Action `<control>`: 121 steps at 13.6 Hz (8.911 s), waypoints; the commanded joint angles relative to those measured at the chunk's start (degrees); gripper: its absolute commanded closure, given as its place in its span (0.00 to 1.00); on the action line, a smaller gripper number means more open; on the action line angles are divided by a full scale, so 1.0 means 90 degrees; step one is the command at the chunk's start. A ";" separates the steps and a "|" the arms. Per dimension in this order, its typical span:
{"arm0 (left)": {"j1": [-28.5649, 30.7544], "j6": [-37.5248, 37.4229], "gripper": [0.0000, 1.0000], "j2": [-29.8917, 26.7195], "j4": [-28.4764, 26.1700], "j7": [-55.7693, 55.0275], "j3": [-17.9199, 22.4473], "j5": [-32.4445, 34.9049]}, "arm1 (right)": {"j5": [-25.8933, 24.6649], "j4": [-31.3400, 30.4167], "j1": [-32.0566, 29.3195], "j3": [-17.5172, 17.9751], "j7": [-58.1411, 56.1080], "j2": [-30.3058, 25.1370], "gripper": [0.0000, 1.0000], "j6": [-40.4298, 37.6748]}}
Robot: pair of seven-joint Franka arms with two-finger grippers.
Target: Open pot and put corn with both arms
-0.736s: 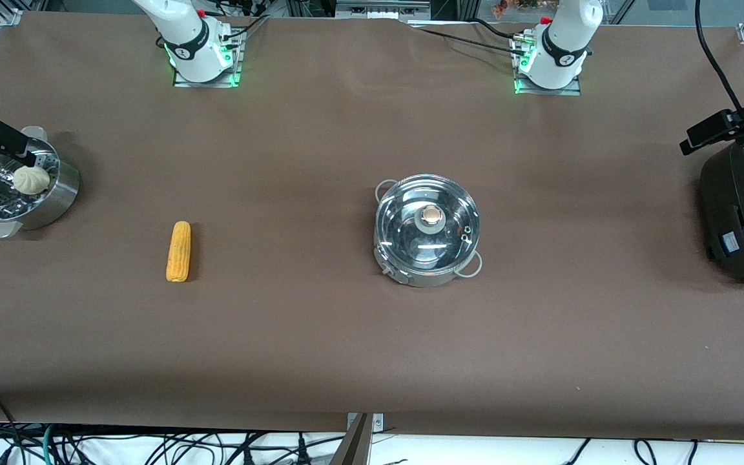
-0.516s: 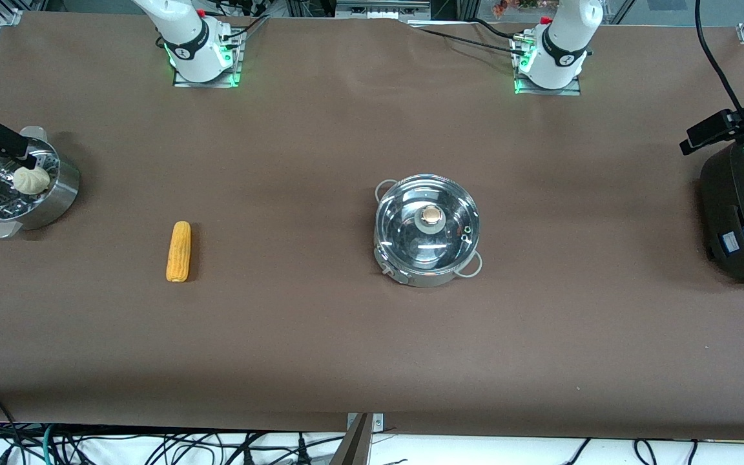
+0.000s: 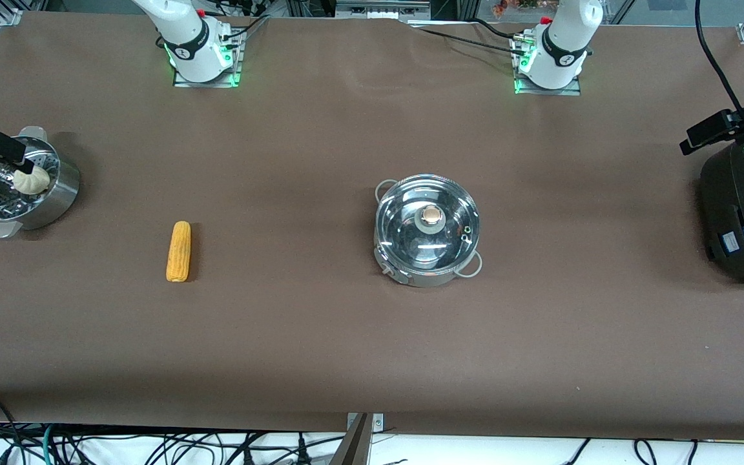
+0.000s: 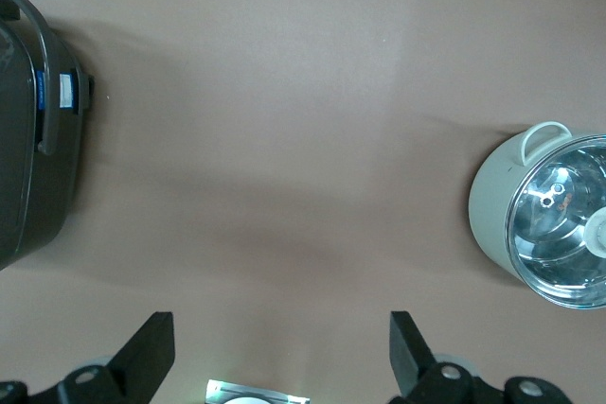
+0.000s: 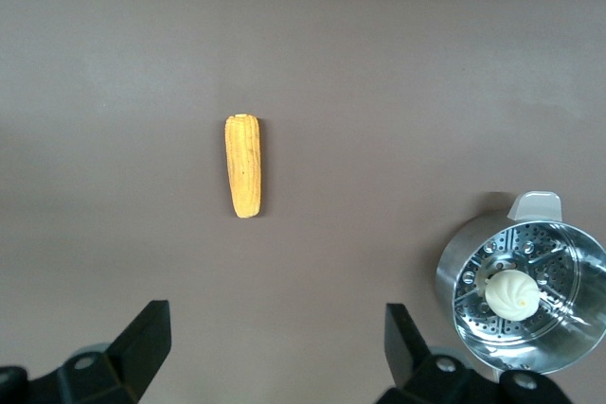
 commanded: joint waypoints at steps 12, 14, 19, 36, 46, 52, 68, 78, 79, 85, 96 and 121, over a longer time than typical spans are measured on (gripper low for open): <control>-0.0019 -0.0125 0.00 0.0069 0.0195 -0.0033 -0.0026 0.0115 | -0.0170 0.0044 0.0010 0.0080 -0.0065 -0.0028 0.00 -0.0017; -0.0029 -0.0125 0.00 0.0069 0.0195 -0.0043 -0.0026 0.0115 | -0.0170 0.0044 0.0010 0.0080 -0.0065 -0.0028 0.00 -0.0008; -0.0029 -0.0125 0.00 0.0069 0.0195 -0.0043 -0.0035 0.0115 | -0.0160 0.0044 0.0010 0.0080 -0.0026 -0.0028 0.00 -0.0008; 0.0010 -0.0096 0.00 0.0186 0.0156 0.0016 -0.0026 0.0135 | 0.0269 0.0035 -0.0029 0.0031 0.0013 0.1435 0.00 0.0938; 0.0078 -0.0008 0.00 0.0069 -0.0020 0.0065 -0.0298 0.0135 | 0.0240 -0.0296 0.1024 0.0080 0.1027 0.2794 0.00 0.2520; 0.0391 0.0354 0.00 -0.0204 -0.0509 0.1930 -0.0328 0.0028 | 0.0230 -0.1166 0.0997 0.0051 0.0921 0.2921 0.00 0.3770; -0.0038 0.0801 0.00 0.0176 -0.0782 -0.0343 -0.1694 -0.0430 | 0.0318 -0.2924 0.0928 -0.0106 0.0638 0.2755 0.00 0.5109; -0.1336 0.2724 0.00 0.1191 -0.1309 -0.3019 -0.2506 -0.0422 | 0.0328 -0.3051 0.0928 -0.0057 0.0677 0.2696 0.00 0.5109; -0.1453 0.2871 0.00 0.1376 -0.1309 -0.3041 -0.2516 -0.0422 | 0.0328 -0.3051 0.0928 -0.0057 0.0677 0.2706 0.01 0.5110; -0.1913 0.3878 0.00 0.2236 -0.1270 -0.3080 -0.2506 0.0135 | 0.0338 -0.3051 0.0938 -0.0057 0.0667 0.2735 0.91 0.5041; -0.2070 0.4308 0.00 0.2735 -0.1124 -0.3031 -0.2340 0.0350 | 0.0328 -0.2993 0.0938 -0.0057 0.0638 0.2706 0.98 0.5031; -0.2265 0.4484 0.38 0.2930 -0.0811 -0.3031 -0.2067 0.0360 | 0.0357 -0.0699 0.0957 -0.0057 0.0618 0.2472 0.98 0.2679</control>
